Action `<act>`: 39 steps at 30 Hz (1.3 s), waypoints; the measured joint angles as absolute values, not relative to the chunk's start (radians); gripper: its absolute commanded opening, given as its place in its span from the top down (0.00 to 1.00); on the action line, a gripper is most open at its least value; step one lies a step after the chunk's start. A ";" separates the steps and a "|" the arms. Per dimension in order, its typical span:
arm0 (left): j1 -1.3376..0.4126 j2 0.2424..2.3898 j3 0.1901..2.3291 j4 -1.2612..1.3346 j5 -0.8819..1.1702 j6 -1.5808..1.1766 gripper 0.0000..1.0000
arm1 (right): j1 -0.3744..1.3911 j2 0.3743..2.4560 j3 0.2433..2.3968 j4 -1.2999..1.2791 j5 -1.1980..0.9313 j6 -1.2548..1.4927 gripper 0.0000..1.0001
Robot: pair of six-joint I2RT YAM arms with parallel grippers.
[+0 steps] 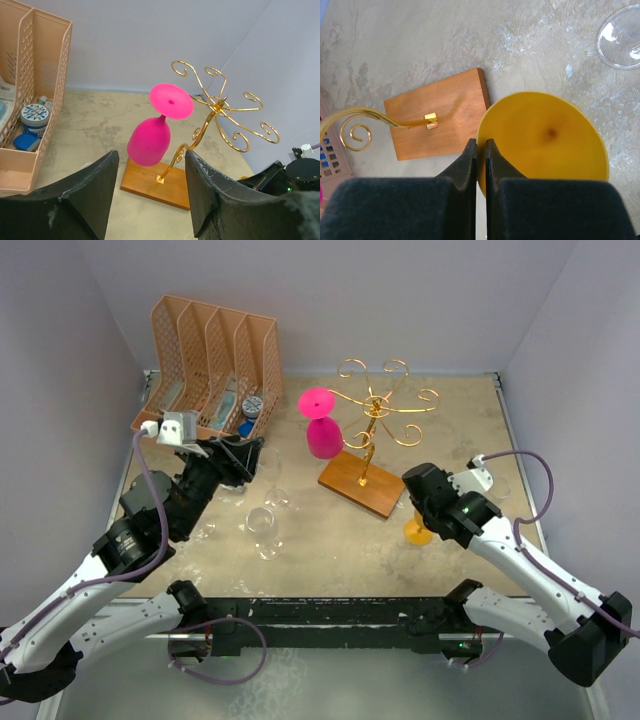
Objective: Place the wine glass upside down on the wine glass rack
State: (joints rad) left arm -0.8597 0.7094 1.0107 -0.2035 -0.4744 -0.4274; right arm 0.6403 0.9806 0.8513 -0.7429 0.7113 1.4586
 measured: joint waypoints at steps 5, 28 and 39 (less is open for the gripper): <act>-0.860 0.716 1.029 -0.201 -0.461 -0.428 0.47 | 0.640 0.972 0.857 -0.745 0.718 1.438 1.00; -0.860 0.794 1.090 -0.120 -0.332 -0.506 0.47 | 0.640 0.774 1.086 -0.608 0.540 0.972 1.00; -0.860 0.754 1.048 -0.113 -0.328 -0.567 0.46 | 0.640 0.586 1.103 -0.383 0.091 0.648 1.00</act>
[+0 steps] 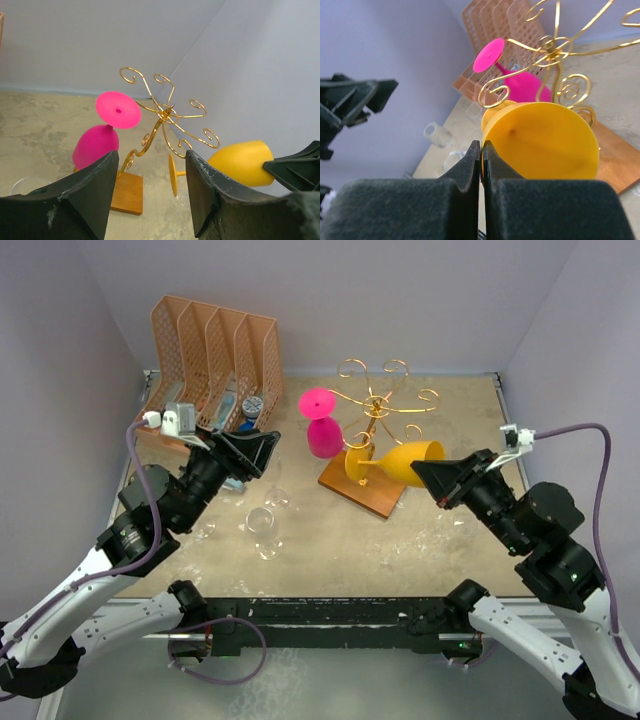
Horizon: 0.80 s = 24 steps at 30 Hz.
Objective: Place the wine glass upside down on the wine glass rack
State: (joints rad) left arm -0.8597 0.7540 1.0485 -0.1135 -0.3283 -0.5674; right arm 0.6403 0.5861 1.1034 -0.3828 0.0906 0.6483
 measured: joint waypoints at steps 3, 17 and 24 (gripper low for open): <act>-0.860 0.745 1.048 -0.113 -0.329 -0.569 0.46 | 0.640 0.607 1.104 -0.381 0.006 0.590 1.00; -0.860 0.726 1.048 -0.113 -0.316 -0.593 0.46 | 0.640 0.617 1.077 -0.176 -0.310 0.519 1.00; -0.860 0.720 1.050 -0.070 -0.264 -0.620 0.46 | 0.640 0.616 0.989 0.128 -0.330 0.591 1.00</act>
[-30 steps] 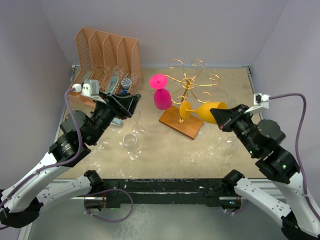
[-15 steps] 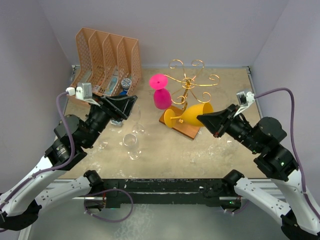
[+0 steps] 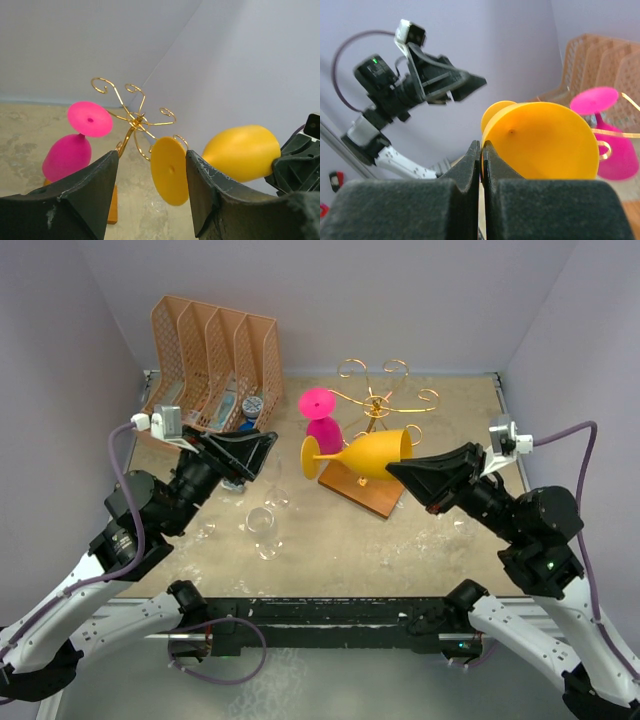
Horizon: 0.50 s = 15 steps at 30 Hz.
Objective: Place the wine glass upside down on the wine glass rack
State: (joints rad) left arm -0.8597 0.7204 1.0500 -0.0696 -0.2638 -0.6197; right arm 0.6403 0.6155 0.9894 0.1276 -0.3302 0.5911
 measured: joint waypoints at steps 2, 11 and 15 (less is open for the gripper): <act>-0.860 0.726 1.060 -0.062 -0.257 -0.622 0.46 | 0.640 0.620 0.965 0.231 -0.319 0.622 1.00; -0.860 0.768 1.089 0.070 -0.216 -0.678 0.46 | 0.640 0.709 0.941 0.574 -0.175 0.740 1.00; -0.860 0.831 1.108 0.138 -0.175 -0.710 0.46 | 0.640 0.778 0.941 0.651 -0.121 0.780 1.00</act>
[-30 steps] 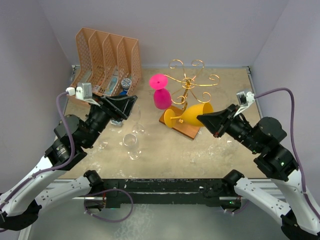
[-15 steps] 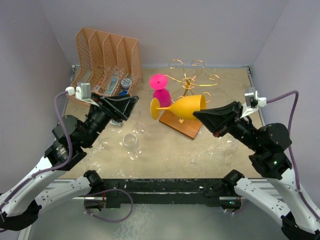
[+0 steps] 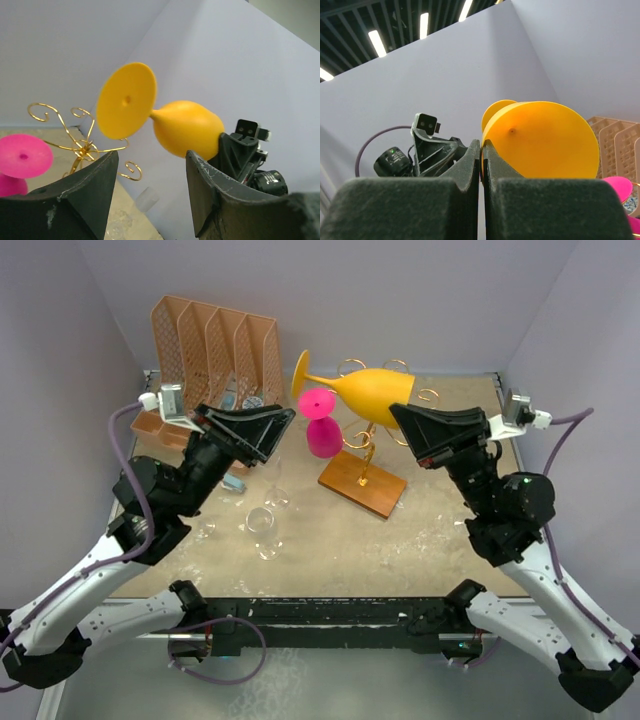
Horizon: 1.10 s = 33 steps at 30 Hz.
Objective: Place the wine glass upside down on the wine glass rack
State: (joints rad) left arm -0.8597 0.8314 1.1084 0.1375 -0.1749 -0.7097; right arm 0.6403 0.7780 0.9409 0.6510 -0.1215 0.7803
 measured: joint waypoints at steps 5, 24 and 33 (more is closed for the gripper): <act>-0.860 0.918 1.115 0.235 -0.142 -0.790 0.47 | 0.640 0.852 0.941 0.715 -0.100 0.833 1.00; -0.862 1.062 1.101 0.484 -0.373 -1.177 0.47 | 0.640 0.918 0.923 0.864 -0.169 0.946 1.00; -0.866 1.095 1.101 0.566 -0.422 -1.201 0.77 | 0.633 0.931 0.900 0.902 -0.270 0.962 1.00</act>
State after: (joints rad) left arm -0.8661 1.0954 1.1011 0.5663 -0.4225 -1.2015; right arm 0.6334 0.9314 0.8997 0.9024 -0.2703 0.9619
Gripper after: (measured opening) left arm 0.328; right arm 0.008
